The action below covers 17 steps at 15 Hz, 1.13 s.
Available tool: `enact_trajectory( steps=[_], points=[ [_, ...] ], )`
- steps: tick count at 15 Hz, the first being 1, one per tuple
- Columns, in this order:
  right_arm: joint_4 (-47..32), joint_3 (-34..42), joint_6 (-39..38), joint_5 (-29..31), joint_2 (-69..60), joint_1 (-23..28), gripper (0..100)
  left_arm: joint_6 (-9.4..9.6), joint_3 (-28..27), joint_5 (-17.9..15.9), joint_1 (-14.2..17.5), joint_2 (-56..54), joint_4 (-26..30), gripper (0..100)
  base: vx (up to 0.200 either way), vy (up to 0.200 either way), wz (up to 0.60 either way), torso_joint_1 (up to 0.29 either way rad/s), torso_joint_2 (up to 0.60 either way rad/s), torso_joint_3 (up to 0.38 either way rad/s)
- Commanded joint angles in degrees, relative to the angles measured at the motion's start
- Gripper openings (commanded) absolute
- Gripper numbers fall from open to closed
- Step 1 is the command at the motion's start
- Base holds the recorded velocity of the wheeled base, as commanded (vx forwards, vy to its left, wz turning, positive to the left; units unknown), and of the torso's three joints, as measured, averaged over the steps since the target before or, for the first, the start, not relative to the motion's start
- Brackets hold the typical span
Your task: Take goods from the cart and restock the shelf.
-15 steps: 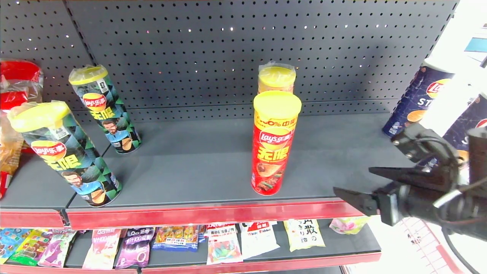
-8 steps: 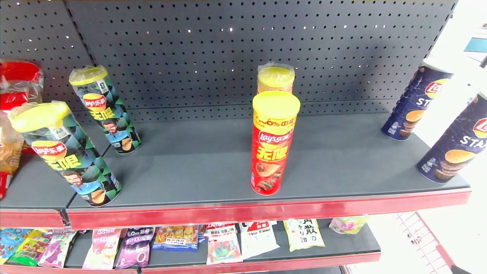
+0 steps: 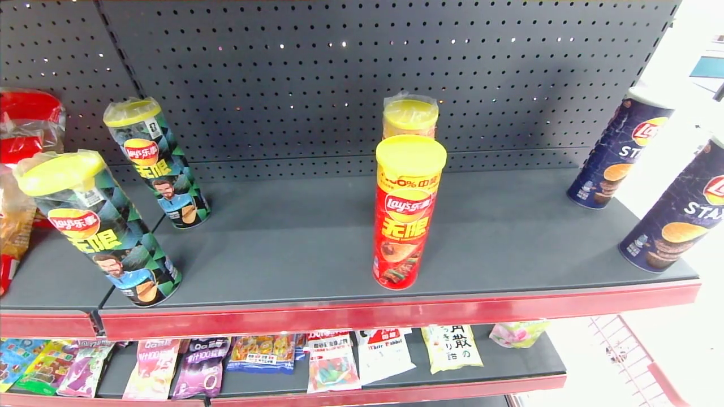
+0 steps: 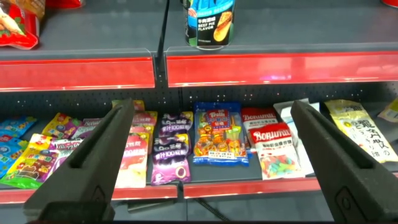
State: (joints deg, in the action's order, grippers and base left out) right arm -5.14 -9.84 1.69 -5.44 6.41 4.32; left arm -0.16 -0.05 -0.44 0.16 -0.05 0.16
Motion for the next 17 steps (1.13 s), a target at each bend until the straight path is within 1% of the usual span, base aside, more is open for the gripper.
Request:
enact_trajectory(
  steps=[1, 2, 3, 4, 5, 6, 7, 8, 11, 17],
  points=[
    [0.75, 1.66, 0.06, -3.35, -0.79, -1.24, 100, -0.02, 0.05, 0.0, 0.02, 0.05, 0.02, 100, 0.0, 0.0, 0.0, 0.0, 0.0, 0.0],
    [0.75, 1.4, -0.11, -5.29, 0.36, -3.35, 100, -0.02, 0.05, 0.0, 0.02, 0.05, 0.02, 100, 0.0, 0.0, 0.0, 0.0, 0.0, 0.0],
    [0.84, 1.22, 0.06, -5.2, 1.67, -4.49, 100, -0.02, 0.05, 0.0, 0.02, 0.05, 0.02, 100, 0.0, 0.0, 0.0, 0.0, 0.0, 0.0],
    [0.66, 2.02, 1.21, -5.2, -0.52, -4.58, 100, -0.02, 0.05, 0.0, 0.02, 0.05, 0.02, 100, 0.0, 0.0, 0.0, 0.0, 0.0, 0.0],
    [0.13, 4.74, 3.4, -5.02, -5.88, -4.23, 100, -0.02, -0.04, 0.0, 0.02, 0.05, 0.02, 100, 0.0, 0.0, 0.0, 0.0, 0.0, 0.0],
    [2.42, 7.82, 3.4, -2.3, -6.41, -4.32, 100, -0.02, -0.04, 0.0, 0.02, 0.05, 0.02, 100, 0.0, 0.0, 0.0, 0.0, 0.0, 0.0],
    [5.85, 9.84, -0.02, 5.44, -6.32, -4.32, 100, -0.02, 0.05, 0.0, 0.02, 0.05, 0.02, 100, 0.0, 0.0, 0.0, 0.0, 0.0, 0.0],
    [5.14, 9.84, -2.84, 8.51, -6.32, -4.32, 100, -0.02, -0.04, 0.0, 0.02, 0.05, 0.02, 100, 0.0, 0.0, 0.0, 0.0, 0.0, 0.0],
    [5.06, 9.75, -0.9, 5.96, -6.41, -4.4, 100, -0.02, 0.05, 0.0, 0.02, 0.05, 0.02, 100, 0.0, 0.0, 0.0, 0.0, 0.0, 0.0],
    [5.06, 9.75, -1.43, 5.79, -6.41, -4.4, 100, -0.02, 0.05, 0.0, 0.02, 0.05, 0.02, 100, 0.0, 0.0, 0.0, 0.0, 0.0, 0.0]
  ],
)
